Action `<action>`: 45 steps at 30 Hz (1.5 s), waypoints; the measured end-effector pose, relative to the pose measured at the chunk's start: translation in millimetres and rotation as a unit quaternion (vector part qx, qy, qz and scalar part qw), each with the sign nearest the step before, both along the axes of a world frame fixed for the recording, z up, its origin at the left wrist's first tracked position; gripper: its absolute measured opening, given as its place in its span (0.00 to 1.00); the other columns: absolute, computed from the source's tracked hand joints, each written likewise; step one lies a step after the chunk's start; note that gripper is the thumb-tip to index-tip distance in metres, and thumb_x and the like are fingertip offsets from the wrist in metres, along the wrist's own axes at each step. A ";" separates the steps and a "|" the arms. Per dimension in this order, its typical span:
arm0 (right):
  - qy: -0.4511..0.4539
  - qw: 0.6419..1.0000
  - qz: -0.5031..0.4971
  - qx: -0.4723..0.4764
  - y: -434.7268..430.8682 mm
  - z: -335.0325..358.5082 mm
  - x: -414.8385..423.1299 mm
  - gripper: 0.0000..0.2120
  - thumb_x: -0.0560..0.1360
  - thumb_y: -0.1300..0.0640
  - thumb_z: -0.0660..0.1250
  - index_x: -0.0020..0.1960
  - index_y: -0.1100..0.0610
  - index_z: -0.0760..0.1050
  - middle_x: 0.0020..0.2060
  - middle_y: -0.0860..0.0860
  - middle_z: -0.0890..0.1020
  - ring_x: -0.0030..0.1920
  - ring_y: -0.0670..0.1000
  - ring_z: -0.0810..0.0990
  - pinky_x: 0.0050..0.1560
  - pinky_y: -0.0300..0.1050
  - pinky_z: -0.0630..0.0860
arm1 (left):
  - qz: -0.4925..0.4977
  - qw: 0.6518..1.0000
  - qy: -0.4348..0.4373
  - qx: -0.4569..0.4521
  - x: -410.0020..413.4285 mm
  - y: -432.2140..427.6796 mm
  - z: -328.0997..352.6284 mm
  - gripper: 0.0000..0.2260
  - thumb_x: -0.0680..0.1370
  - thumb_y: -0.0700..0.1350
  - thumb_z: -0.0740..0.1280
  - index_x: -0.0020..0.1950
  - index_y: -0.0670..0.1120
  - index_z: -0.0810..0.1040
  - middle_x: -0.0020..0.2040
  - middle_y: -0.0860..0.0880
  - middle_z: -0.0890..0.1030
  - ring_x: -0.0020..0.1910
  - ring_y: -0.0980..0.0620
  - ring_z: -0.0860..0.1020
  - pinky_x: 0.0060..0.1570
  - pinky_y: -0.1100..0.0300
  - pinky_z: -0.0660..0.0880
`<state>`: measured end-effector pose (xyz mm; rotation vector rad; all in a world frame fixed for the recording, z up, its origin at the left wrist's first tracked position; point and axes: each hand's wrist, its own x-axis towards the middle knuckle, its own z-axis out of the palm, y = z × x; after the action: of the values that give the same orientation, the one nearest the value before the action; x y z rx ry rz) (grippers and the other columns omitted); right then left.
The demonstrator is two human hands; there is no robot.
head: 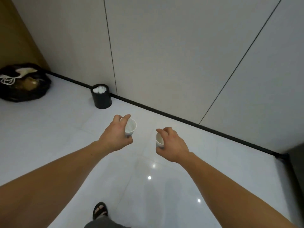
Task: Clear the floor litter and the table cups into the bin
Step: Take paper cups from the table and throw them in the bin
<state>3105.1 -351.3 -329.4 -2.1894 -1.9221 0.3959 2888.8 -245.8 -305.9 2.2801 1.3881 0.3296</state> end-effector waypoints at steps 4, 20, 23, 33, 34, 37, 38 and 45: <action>-0.005 0.999 0.046 0.008 62.3 4.8 -59.6 0.34 0.73 0.46 0.66 0.75 0.48 0.58 0.68 0.49 0.64 0.64 0.54 0.67 0.56 0.48 0.74 | 0.043 0.999 -0.008 -0.002 -64.2 36.3 2.8 0.38 0.70 0.49 0.73 0.75 0.52 0.57 0.66 0.48 0.62 0.60 0.46 0.72 0.59 0.54 0.73; -0.007 0.994 0.112 -0.002 276.9 -2.6 -233.3 0.34 0.74 0.44 0.66 0.76 0.48 0.57 0.68 0.48 0.64 0.64 0.54 0.68 0.57 0.47 0.74 | 0.113 0.993 -0.018 0.015 -247.5 228.3 -3.7 0.38 0.71 0.47 0.74 0.75 0.53 0.56 0.67 0.49 0.62 0.60 0.45 0.71 0.58 0.53 0.74; -0.010 0.993 0.119 -0.015 322.3 -10.8 -234.3 0.35 0.74 0.45 0.66 0.76 0.48 0.57 0.68 0.48 0.63 0.64 0.54 0.68 0.57 0.48 0.74 | 0.104 0.994 -0.023 0.009 -248.1 265.4 -10.5 0.39 0.72 0.48 0.73 0.76 0.56 0.55 0.66 0.49 0.61 0.60 0.46 0.71 0.58 0.54 0.75; 0.017 0.985 0.169 -0.014 535.7 -24.9 -241.9 0.35 0.74 0.45 0.66 0.76 0.49 0.56 0.69 0.50 0.63 0.65 0.55 0.67 0.59 0.48 0.73 | 0.173 0.985 0.014 0.001 -261.9 439.1 -6.8 0.36 0.72 0.50 0.72 0.75 0.54 0.58 0.68 0.48 0.61 0.60 0.47 0.71 0.59 0.53 0.75; 0.017 0.984 0.179 -0.012 555.4 -24.7 -241.4 0.35 0.74 0.45 0.66 0.76 0.49 0.56 0.69 0.50 0.63 0.65 0.55 0.66 0.59 0.48 0.73 | 0.176 0.984 0.013 0.005 -261.0 456.0 -6.4 0.36 0.72 0.50 0.73 0.75 0.53 0.58 0.68 0.48 0.61 0.60 0.47 0.71 0.59 0.53 0.75; 0.013 0.983 0.180 -0.019 610.2 -25.4 -236.7 0.35 0.74 0.45 0.66 0.77 0.49 0.56 0.70 0.50 0.63 0.66 0.54 0.66 0.60 0.49 0.73 | 0.181 0.983 0.011 -0.001 -256.4 501.8 -11.0 0.36 0.72 0.50 0.73 0.75 0.53 0.59 0.67 0.48 0.61 0.60 0.47 0.71 0.59 0.53 0.75; 0.014 0.984 0.176 -0.025 624.8 -26.4 -235.5 0.35 0.74 0.45 0.66 0.77 0.49 0.56 0.70 0.50 0.63 0.66 0.54 0.66 0.60 0.49 0.73 | 0.176 0.984 0.012 -0.005 -255.1 514.9 -13.9 0.36 0.72 0.50 0.73 0.75 0.53 0.59 0.67 0.49 0.61 0.60 0.47 0.71 0.59 0.54 0.75; 0.007 0.988 0.147 -0.044 743.0 -52.5 -232.4 0.35 0.74 0.43 0.67 0.76 0.49 0.56 0.70 0.50 0.64 0.66 0.54 0.67 0.62 0.48 0.74 | 0.134 0.991 0.016 -0.022 -255.2 655.3 -53.7 0.36 0.71 0.51 0.74 0.74 0.54 0.58 0.68 0.50 0.61 0.60 0.48 0.71 0.58 0.57 0.75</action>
<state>2872.8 391.6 -381.9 -1.9477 -2.2655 0.5522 2633.6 409.5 -359.6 2.0727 1.7058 0.3441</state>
